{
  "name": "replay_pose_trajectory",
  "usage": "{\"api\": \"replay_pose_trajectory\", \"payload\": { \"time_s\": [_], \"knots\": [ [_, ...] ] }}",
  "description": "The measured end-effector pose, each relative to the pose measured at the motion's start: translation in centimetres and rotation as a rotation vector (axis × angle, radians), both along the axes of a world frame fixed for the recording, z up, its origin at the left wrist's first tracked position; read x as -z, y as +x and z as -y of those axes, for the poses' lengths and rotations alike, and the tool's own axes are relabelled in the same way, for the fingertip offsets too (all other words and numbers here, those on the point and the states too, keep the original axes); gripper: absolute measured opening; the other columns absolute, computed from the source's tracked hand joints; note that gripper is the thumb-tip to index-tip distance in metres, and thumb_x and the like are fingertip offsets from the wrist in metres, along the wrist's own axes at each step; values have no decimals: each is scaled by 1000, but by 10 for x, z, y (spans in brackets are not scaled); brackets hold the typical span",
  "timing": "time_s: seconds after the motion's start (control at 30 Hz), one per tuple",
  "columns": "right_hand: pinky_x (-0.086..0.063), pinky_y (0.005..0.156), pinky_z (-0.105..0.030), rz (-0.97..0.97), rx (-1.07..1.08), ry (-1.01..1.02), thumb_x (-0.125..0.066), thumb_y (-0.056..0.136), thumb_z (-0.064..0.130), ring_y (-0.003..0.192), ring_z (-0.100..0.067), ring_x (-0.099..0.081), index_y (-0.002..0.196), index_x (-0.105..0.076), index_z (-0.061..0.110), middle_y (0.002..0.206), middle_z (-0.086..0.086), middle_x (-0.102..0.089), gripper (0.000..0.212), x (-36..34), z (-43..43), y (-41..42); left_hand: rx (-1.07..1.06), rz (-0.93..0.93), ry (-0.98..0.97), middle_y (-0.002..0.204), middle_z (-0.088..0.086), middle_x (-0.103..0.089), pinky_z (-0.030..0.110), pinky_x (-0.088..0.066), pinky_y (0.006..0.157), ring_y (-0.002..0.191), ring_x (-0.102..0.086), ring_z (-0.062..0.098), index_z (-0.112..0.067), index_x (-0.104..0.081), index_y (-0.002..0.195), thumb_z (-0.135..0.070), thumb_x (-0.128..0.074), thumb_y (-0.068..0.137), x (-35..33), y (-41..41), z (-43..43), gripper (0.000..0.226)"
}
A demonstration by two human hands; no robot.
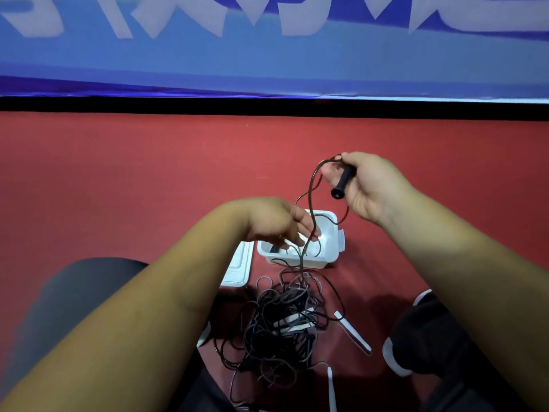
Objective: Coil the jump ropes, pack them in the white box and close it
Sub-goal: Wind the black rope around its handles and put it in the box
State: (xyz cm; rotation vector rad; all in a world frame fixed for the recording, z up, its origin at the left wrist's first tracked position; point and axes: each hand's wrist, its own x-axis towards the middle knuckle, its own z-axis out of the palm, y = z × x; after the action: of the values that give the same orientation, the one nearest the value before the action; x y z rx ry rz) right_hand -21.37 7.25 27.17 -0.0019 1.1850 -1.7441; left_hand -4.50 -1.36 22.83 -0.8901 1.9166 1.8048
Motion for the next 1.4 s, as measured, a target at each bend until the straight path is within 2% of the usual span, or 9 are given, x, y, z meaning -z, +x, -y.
{"api": "replay_pose_trajectory", "payload": {
  "time_s": [0.27, 0.5, 0.57, 0.7, 0.83, 0.9, 1.1, 1.3, 1.4],
  "knots": [
    [-65, 62, -39, -41, -36, 89, -45, 112, 8, 75, -38, -79, 101, -55, -5, 101, -27, -67, 19, 15, -4, -12, -54, -26, -24, 109, 6, -78, 39, -55, 90, 89, -70, 20, -3, -70, 114, -18, -59, 106, 8, -2, -1, 20],
    [-63, 74, -35, -308, -676, 536, -55, 107, 16, 86, -25, -73, 120, -70, 5, 108, -11, -79, 23, 42, -12, -10, -549, -295, 191, 103, 10, -78, 32, -66, 72, 83, -78, 19, -9, -65, 105, -14, -56, 107, -20, -5, 9, 11],
    [-59, 78, -31, -330, -797, 568, -54, 107, 15, 83, -21, -71, 113, -72, 6, 104, -11, -80, 21, 45, -14, -5, -693, -346, 234, 96, 10, -79, 29, -65, 66, 84, -79, 20, -7, -65, 104, -13, -55, 107, -23, -5, 13, 12],
    [-55, 93, -36, -406, -955, 514, -45, 111, 20, 113, -23, -74, 110, -71, 11, 113, -12, -80, 27, 37, -20, 1, -926, -384, 322, 83, 12, -76, 27, -64, 59, 75, -79, 19, 2, -62, 108, -12, -51, 109, -21, -2, 25, 18],
    [-53, 110, -44, -388, -908, 361, -47, 113, 19, 116, -31, -74, 115, -67, 3, 114, -19, -78, 25, 32, -20, 4, -1130, -436, 371, 84, 18, -76, 29, -63, 57, 69, -78, 19, 5, -60, 109, -11, -46, 111, -15, 3, 39, 21],
    [-58, 103, -47, -386, -867, 288, -52, 112, 17, 111, -34, -76, 115, -67, 1, 108, -19, -78, 22, 29, -19, 5, -1192, -448, 381, 96, 23, -75, 30, -63, 55, 72, -78, 22, 6, -53, 128, -10, -44, 111, -13, 4, 42, 25],
    [-66, 74, -43, -325, -716, 143, -51, 111, 15, 88, -33, -78, 109, -66, 6, 84, -8, -70, 18, 17, -16, 8, -1125, -352, 369, 83, 22, -76, 31, -64, 56, 69, -77, 25, 16, -41, 136, -3, -29, 111, -13, 0, 32, 34],
    [-66, 83, -45, -139, -691, 43, -45, 112, 16, 96, -32, -78, 118, -67, 4, 98, -12, -75, 26, 4, -17, 5, -1076, -240, 310, 116, 29, -69, 39, -65, 76, 95, -74, 31, 13, -43, 141, -21, -21, 114, -7, -1, 31, 48],
    [-66, 84, -47, -13, -621, 4, -43, 112, 16, 101, -34, -78, 119, -65, 1, 105, -17, -76, 27, -1, -16, 2, -970, -150, 341, 133, 30, -62, 49, -60, 88, 111, -71, 40, 1, -25, 157, -30, -18, 114, -5, -2, 26, 54]
  ]
}}
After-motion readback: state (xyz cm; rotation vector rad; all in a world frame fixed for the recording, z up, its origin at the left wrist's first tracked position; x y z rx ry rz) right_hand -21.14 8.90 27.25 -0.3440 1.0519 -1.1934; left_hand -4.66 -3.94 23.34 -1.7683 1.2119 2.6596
